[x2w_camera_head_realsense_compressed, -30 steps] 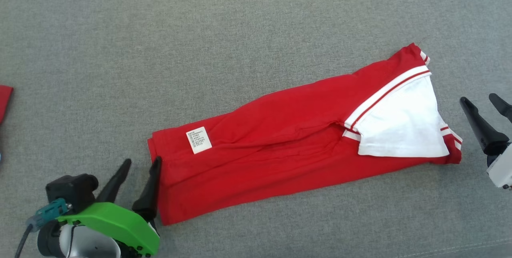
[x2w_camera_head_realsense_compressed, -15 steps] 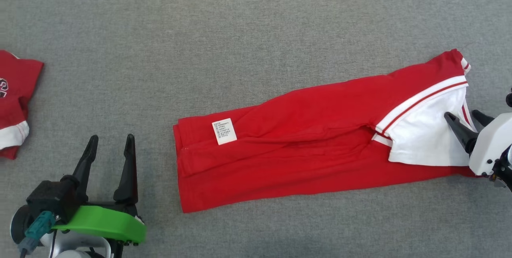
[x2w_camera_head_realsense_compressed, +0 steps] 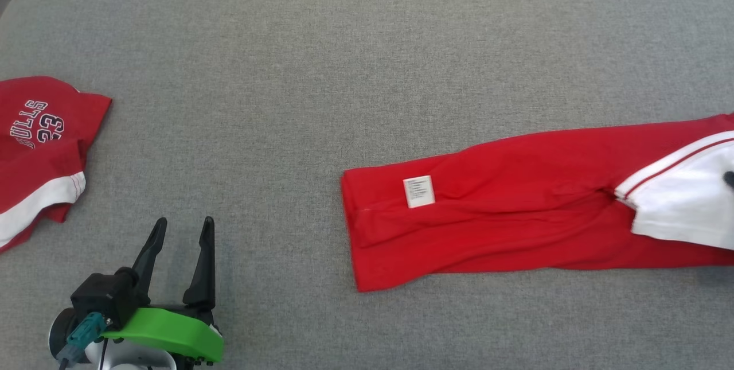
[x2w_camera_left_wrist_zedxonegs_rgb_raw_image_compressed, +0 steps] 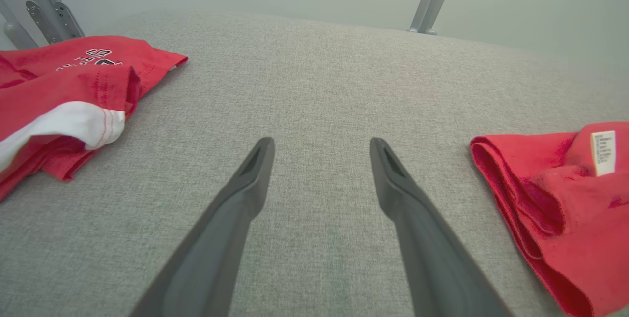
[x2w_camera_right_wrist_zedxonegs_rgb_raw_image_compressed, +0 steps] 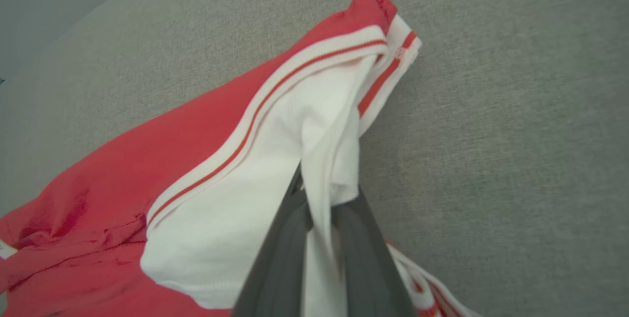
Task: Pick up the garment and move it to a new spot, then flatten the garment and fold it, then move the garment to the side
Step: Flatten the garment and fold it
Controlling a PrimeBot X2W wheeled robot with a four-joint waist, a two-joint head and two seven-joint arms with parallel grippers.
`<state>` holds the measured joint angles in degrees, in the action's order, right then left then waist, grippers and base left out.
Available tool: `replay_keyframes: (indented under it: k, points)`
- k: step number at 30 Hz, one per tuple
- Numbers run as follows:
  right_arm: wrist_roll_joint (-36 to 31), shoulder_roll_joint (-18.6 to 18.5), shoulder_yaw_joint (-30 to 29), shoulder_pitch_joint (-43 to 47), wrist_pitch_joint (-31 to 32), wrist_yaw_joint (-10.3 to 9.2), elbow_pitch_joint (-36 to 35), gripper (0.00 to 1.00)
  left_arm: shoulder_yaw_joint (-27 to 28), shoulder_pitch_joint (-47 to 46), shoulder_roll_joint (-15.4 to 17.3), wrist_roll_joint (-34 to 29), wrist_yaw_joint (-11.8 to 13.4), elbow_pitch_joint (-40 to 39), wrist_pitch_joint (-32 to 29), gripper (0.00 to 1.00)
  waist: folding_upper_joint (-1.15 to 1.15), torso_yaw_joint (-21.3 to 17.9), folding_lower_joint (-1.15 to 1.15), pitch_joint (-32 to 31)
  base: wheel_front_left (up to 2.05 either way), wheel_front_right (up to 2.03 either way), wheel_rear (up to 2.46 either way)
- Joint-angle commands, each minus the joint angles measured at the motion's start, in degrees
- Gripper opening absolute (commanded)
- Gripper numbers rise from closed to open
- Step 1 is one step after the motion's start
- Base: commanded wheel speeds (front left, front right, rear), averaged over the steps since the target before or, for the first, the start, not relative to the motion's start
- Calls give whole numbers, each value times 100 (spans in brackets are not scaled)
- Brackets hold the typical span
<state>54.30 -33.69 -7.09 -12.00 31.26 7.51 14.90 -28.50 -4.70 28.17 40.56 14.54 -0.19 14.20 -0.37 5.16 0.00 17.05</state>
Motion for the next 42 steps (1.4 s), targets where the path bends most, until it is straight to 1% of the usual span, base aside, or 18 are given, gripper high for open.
replay_keyframes:
  k: [1, 6, 9, 12, 15, 18, 20, 22, 24, 25, 29, 31, 34, 35, 36, 37, 39, 42]
  points:
    - [42, -106, -179, 66, 29, -4, 48, 0, 25, 19, -15, -3, -38, 24, 48, 100, 37, -25, 0, -49, 0, 0, 0]
    - [76, -451, -1041, 184, 132, -2, 33, 0, 65, -37, -106, -110, -234, 248, 86, 100, 37, -16, 0, -102, 0, 0, 0]
    - [20, -499, -1017, 259, 211, -1, -413, 0, 109, -81, -210, -146, -351, 422, 103, 100, 37, -32, 0, -205, 0, 0, 0]
    - [-139, -368, -526, 272, 208, -1, -1190, 0, 205, -43, -351, -174, -433, 548, 111, 100, 37, -104, 0, -305, 0, 0, 0]
    - [-379, -122, 222, 231, 292, -1, -1927, 0, 229, -11, -470, -274, -541, 619, 98, 100, 37, -152, 0, -352, 0, 0, 0]
    - [-624, 300, 1051, 167, 382, -1, -2503, 0, 233, -69, -559, -366, -624, 713, 98, 100, 37, -151, 0, -353, 0, 0, 0]
    - [-813, 573, 1550, 89, 415, 0, -2671, 0, 234, -128, -604, -394, -633, 819, 93, 100, 37, -150, 0, -300, 0, 0, 0]
    - [-978, 863, 2002, -84, 368, -1, -2642, 0, 228, -200, -673, -384, -690, 921, 93, 100, 37, -164, 0, -219, 0, 0, 0]
    - [-1173, 1119, 2412, -293, 306, -1, -2418, 0, 171, -261, -694, -421, -758, 1024, 92, 100, 37, -172, 0, -161, 0, 0, 0]
    - [-1173, 1119, 2412, -293, 306, -1, -2418, 0, 171, -261, -694, -421, -758, 1024, 92, 100, 37, -172, 0, -161, 0, 0, 0]
    - [-1575, 1504, 3040, -692, 191, 0, -1828, 0, 103, -432, -754, -453, -861, 1204, 92, 100, 37, -120, 0, -88, 0, 0, 0]
    - [-1652, 1602, 3252, -798, 200, -1, -1575, 0, 77, -499, -799, -451, -902, 1306, 92, 100, 37, -67, 0, -74, 0, 0, 0]
    - [-1708, 1611, 3534, -860, 242, 0, -1341, 0, 68, -576, -848, -435, -938, 1441, 92, 100, 37, -15, 0, -90, 0, 0, 0]
    - [-1693, 1589, 3610, -869, 263, -1, -1306, 12, 76, -581, -851, -425, -944, 1476, 93, 100, 37, -6, 0, -103, 0, 0, 0]
    - [-1672, 1570, 3671, -890, 258, 0, -1314, 46, 100, -572, -853, -404, -926, 1514, 92, 100, 37, -6, 0, -116, 0, 0, 0]
    - [-1637, 1569, 3682, -896, 231, -1, -1311, 100, 118, -548, -852, -378, -923, 1550, 93, 100, 37, -13, 0, -133, 0, 0, 0]
    - [-1590, 1560, 3701, -932, 83, -1, -1512, 100, 178, -434, -831, -341, -910, 1624, 94, 100, 37, -77, 0, -197, 0, 0, 0]
    - [-1420, 1640, 3464, -847, -117, 0, -1952, 100, 233, -327, -797, -301, -892, 1622, 94, 100, 37, -162, 0, -257, 0, 0, 0]
